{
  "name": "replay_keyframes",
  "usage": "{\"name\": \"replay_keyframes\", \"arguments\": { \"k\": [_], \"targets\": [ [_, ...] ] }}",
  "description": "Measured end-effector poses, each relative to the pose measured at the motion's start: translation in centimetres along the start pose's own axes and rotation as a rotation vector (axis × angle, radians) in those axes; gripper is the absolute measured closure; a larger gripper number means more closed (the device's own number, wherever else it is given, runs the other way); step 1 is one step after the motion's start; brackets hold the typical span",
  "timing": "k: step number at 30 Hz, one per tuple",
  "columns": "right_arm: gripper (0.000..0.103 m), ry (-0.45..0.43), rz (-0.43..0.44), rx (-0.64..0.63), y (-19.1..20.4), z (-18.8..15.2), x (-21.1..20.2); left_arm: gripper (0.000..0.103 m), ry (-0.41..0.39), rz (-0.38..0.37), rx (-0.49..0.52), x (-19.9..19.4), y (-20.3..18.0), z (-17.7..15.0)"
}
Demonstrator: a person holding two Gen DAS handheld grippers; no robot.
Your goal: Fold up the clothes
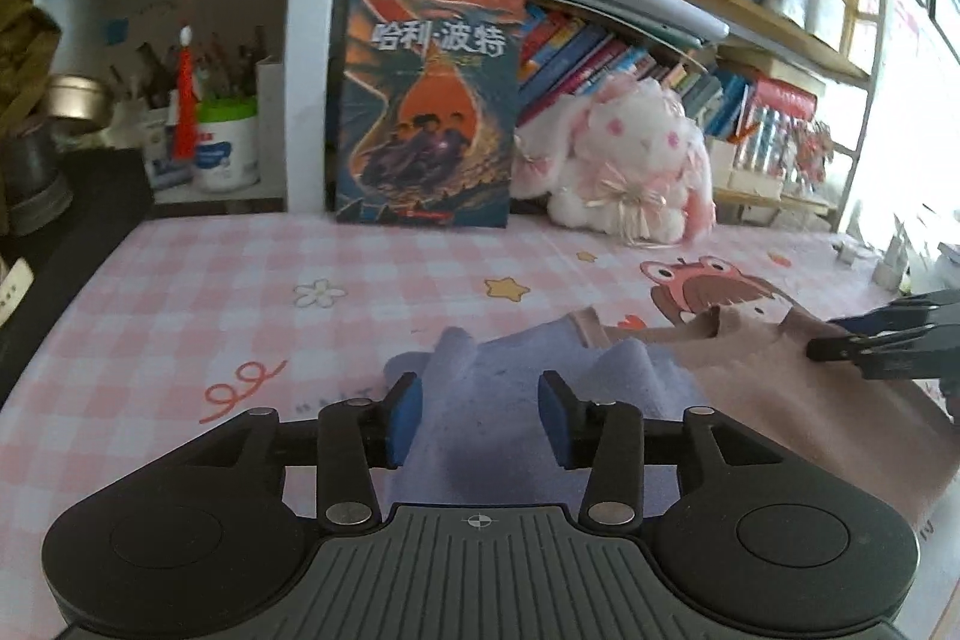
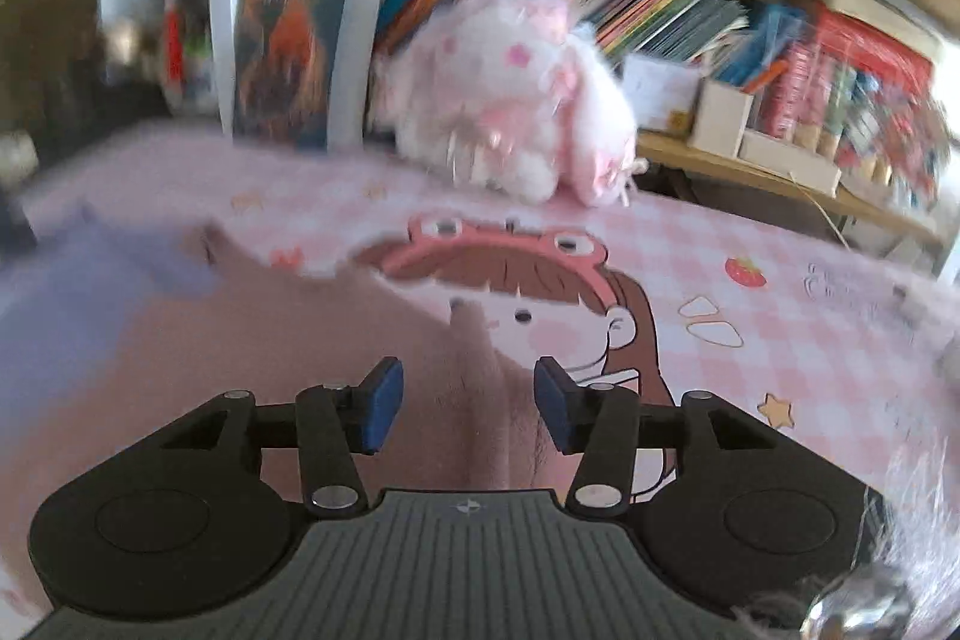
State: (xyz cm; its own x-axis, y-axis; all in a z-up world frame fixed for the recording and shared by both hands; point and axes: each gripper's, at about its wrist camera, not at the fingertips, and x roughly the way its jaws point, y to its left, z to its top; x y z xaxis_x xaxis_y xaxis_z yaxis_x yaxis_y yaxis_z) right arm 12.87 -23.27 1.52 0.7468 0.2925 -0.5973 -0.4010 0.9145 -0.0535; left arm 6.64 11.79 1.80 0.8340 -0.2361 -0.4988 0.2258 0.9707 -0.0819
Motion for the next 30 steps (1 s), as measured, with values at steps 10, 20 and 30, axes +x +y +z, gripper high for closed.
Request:
{"name": "replay_keyframes", "arguments": {
  "k": [10,20,30],
  "targets": [
    [0.098,-0.135,-0.027,-0.004,-0.7,-1.1,-4.6,0.060,0.046,-0.001,0.225,1.4,-3.1,1.0],
    [0.096,-0.042,-0.052,-0.008,-0.7,-3.3,-1.7,0.060,0.158,0.015,0.333,6.0,-5.0,2.3],
    [0.096,-0.073,-0.036,0.012,-1.1,-3.8,-1.8,0.089,0.188,0.015,0.274,8.2,-3.6,1.4]
  ]
}}
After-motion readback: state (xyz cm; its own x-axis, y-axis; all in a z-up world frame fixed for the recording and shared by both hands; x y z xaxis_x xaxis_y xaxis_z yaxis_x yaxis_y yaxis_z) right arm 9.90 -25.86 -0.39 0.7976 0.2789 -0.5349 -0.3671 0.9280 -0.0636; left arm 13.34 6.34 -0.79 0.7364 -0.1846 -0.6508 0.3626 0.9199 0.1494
